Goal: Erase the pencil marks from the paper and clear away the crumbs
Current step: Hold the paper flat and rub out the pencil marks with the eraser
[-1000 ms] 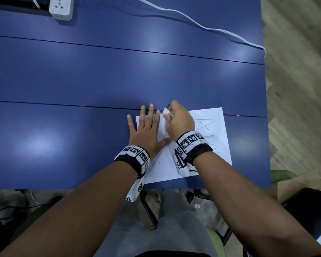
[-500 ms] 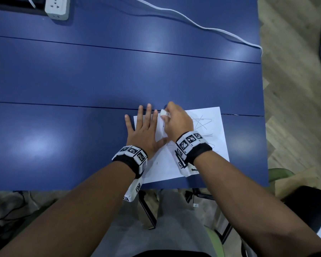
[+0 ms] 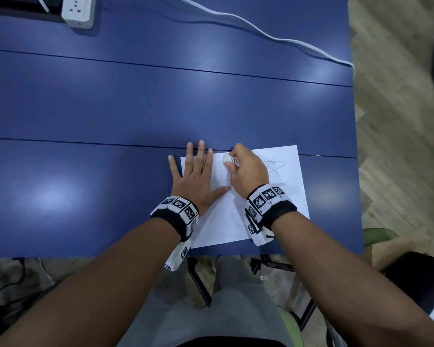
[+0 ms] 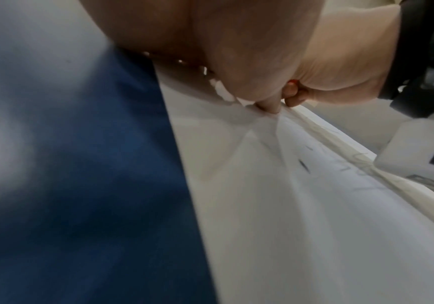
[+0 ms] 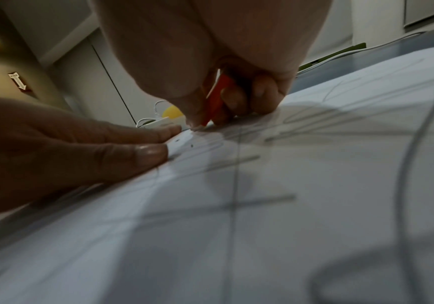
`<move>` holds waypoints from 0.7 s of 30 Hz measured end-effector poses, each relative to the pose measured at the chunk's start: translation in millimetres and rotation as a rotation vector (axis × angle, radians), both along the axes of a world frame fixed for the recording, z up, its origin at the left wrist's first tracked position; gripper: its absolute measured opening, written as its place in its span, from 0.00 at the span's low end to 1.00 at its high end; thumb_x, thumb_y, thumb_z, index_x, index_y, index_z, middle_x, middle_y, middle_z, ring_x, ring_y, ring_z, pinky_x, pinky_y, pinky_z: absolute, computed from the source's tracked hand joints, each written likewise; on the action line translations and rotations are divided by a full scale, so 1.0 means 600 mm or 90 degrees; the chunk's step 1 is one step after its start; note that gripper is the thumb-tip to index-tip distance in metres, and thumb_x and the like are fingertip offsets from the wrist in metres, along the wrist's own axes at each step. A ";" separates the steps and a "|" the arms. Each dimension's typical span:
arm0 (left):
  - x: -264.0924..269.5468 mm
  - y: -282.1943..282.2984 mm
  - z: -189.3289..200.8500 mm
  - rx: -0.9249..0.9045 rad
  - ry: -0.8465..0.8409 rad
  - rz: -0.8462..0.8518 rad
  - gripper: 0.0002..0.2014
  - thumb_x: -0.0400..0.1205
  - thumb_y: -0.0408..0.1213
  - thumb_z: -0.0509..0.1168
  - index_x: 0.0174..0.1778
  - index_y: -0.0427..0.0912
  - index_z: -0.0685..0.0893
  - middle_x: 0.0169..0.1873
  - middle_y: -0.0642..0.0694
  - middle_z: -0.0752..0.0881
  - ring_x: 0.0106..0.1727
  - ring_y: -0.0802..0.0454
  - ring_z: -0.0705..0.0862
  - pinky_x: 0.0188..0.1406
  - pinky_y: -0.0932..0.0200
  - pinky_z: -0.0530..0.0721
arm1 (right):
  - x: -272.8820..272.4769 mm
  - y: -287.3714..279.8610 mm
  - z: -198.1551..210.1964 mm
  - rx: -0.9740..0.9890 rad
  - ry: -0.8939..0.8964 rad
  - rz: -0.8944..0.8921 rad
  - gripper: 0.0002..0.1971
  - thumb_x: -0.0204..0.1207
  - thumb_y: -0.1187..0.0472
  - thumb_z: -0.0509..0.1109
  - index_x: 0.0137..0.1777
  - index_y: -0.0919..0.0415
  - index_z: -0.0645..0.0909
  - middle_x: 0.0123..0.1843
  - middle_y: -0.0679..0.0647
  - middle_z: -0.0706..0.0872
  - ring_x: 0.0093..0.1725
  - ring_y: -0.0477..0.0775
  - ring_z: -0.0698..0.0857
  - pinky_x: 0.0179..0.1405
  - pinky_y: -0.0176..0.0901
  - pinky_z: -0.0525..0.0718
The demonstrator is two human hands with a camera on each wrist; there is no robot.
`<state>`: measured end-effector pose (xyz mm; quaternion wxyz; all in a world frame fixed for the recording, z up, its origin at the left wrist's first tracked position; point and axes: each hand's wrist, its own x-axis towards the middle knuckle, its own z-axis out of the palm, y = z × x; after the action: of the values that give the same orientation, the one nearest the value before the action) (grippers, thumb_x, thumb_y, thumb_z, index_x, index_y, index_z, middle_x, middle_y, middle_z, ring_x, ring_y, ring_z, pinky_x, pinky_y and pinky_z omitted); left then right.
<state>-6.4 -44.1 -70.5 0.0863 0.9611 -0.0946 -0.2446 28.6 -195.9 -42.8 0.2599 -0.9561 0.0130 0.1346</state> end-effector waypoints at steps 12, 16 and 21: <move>0.018 0.021 0.006 -0.012 0.007 -0.096 0.60 0.72 0.84 0.46 0.87 0.47 0.30 0.84 0.45 0.22 0.84 0.39 0.22 0.77 0.18 0.31 | 0.011 -0.002 -0.001 -0.013 -0.006 0.015 0.11 0.81 0.55 0.67 0.57 0.59 0.74 0.55 0.52 0.84 0.52 0.58 0.82 0.47 0.54 0.83; 0.016 0.020 0.005 0.000 0.009 -0.098 0.63 0.68 0.86 0.48 0.87 0.48 0.30 0.84 0.45 0.22 0.85 0.38 0.23 0.77 0.17 0.34 | -0.002 -0.006 0.002 -0.015 -0.003 0.047 0.09 0.80 0.56 0.68 0.54 0.58 0.74 0.51 0.51 0.85 0.48 0.58 0.82 0.43 0.51 0.82; 0.019 0.020 0.008 0.008 0.009 -0.096 0.63 0.69 0.86 0.48 0.87 0.48 0.29 0.84 0.45 0.22 0.84 0.38 0.23 0.77 0.18 0.33 | -0.004 -0.010 0.012 -0.049 0.020 0.114 0.08 0.80 0.55 0.68 0.52 0.56 0.73 0.43 0.50 0.83 0.43 0.57 0.80 0.37 0.46 0.74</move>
<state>4.7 -32.2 -65.8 0.0622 0.9501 -0.1643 -0.2577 26.0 -201.7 -35.5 0.2096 -0.9605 -0.0636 0.1717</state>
